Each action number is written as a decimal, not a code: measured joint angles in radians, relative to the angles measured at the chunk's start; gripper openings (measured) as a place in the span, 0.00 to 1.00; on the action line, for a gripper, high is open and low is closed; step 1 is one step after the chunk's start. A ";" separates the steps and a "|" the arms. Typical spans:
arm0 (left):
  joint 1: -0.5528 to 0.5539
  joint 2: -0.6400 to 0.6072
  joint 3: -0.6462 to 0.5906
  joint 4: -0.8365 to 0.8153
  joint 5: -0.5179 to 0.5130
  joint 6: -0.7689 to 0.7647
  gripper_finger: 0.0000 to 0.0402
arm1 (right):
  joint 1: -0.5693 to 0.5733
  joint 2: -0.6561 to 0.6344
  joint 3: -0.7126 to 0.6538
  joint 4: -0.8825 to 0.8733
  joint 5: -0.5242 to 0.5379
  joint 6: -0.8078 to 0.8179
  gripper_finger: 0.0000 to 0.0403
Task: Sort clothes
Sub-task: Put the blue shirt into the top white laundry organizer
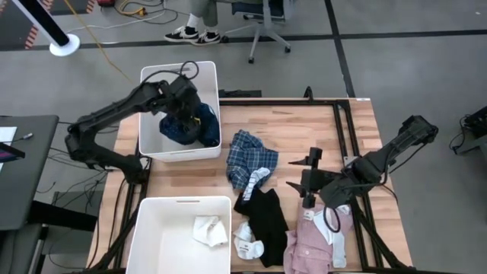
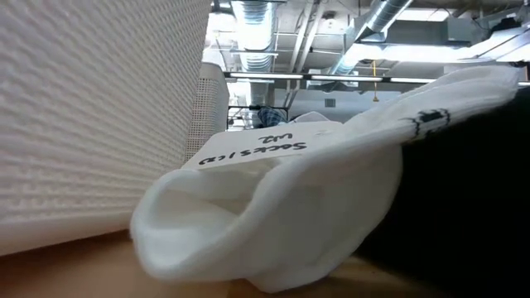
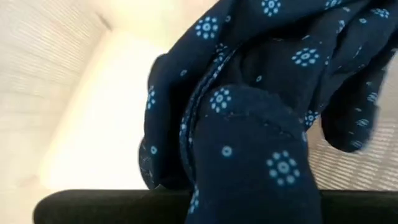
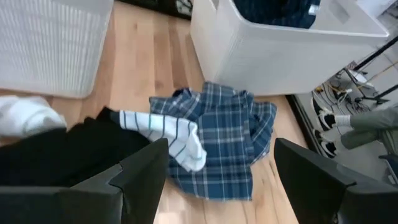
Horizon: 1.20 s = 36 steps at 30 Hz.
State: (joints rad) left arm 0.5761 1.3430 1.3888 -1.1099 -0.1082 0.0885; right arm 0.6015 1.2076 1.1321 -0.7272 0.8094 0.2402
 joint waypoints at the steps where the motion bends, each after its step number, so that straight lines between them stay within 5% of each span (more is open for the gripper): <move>1: 0.012 0.000 0.000 -0.006 0.045 -0.003 0.09 | 0.000 0.000 0.000 0.005 0.000 0.003 0.77; 11: 0.118 0.000 0.001 -0.061 0.317 -0.061 0.09 | 0.009 0.004 0.000 0.029 0.000 -0.001 0.76; 28: 0.246 0.114 0.005 -0.112 0.370 -0.216 0.15 | 0.014 0.004 0.000 0.048 0.000 -0.004 0.76; 36: 0.288 0.155 0.006 -0.136 0.262 -0.235 0.10 | 0.013 0.010 0.000 0.046 0.001 -0.012 0.76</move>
State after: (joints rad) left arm 0.8639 1.4979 1.3945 -1.2461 0.1540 -0.1468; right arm 0.6147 1.2176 1.1316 -0.6807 0.8101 0.2279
